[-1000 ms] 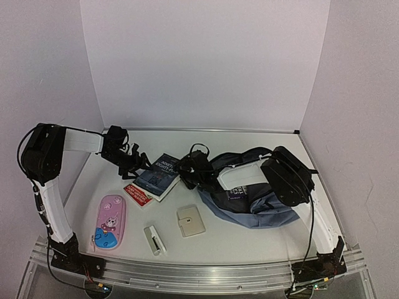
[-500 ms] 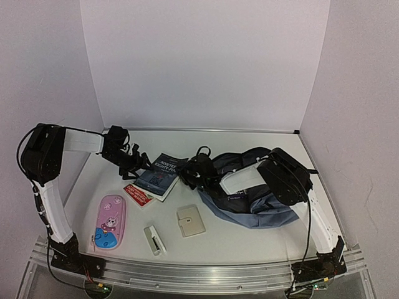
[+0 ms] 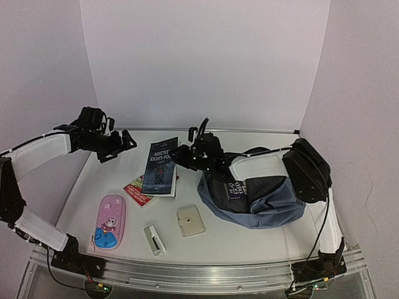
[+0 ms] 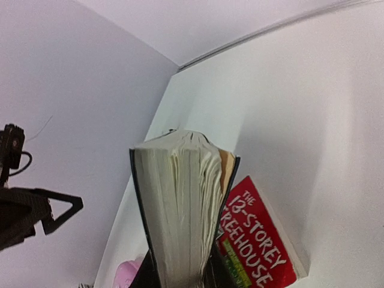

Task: Pack the student bag
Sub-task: Pick up the book from the center of the board.

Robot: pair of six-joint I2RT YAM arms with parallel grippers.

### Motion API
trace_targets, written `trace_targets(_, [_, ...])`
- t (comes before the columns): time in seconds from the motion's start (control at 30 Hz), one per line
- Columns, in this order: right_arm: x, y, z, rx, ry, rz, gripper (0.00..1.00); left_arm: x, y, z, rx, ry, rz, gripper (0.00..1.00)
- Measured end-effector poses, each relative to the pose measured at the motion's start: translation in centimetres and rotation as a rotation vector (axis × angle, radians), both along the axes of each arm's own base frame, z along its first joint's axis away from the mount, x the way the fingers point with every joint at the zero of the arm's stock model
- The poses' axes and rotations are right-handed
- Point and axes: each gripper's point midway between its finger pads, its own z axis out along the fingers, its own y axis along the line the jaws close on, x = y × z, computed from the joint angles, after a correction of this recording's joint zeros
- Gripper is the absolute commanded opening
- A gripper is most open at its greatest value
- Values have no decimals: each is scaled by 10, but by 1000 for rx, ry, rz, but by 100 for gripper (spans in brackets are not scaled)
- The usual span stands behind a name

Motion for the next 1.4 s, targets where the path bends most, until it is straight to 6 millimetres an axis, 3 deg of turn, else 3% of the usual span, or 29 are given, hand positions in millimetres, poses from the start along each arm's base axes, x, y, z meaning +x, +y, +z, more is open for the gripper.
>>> trace_targets(0.1, [-15,-3,45,-28,-87,88,0,-14,4,37,-7,-84,-13,100])
trace_targets(0.2, [-34,-8,88,-51,-170,194,0,-31,-4,56,9,-118,-83,99])
trace_targets(0.27, [-49,-14,111,-78,-222,259,0,-43,-17,63,30,-131,-151,99])
trace_targets(0.37, [-69,-23,130,-144,-265,345,0,-67,-49,74,51,-147,-294,100])
trace_targets(0.43, [-82,-30,133,-198,-274,400,0,-79,-64,86,40,-165,-372,100])
trace_targets(0.57, [-112,-45,127,-276,-243,524,0,-89,-75,112,8,-192,-459,100])
trace_targets(0.67, [-135,-56,125,-285,-216,602,0,-96,-89,120,-16,-188,-540,100])
trace_targets(0.87, [-172,-70,133,-249,-186,724,0,-133,-136,93,-93,-48,-770,100])
trace_targets(1.03, [-191,-69,139,-205,-175,811,0,-158,-157,87,-157,20,-884,99])
trace_targets(1.1, [-198,-69,140,-192,-166,843,0,-166,-163,86,-182,39,-920,93])
trace_targets(1.27, [-210,-67,141,-173,-164,894,0,-181,-174,88,-237,68,-988,63])
trace_targets(1.4, [-215,-66,141,-169,-166,913,0,-185,-179,97,-287,55,-1022,45])
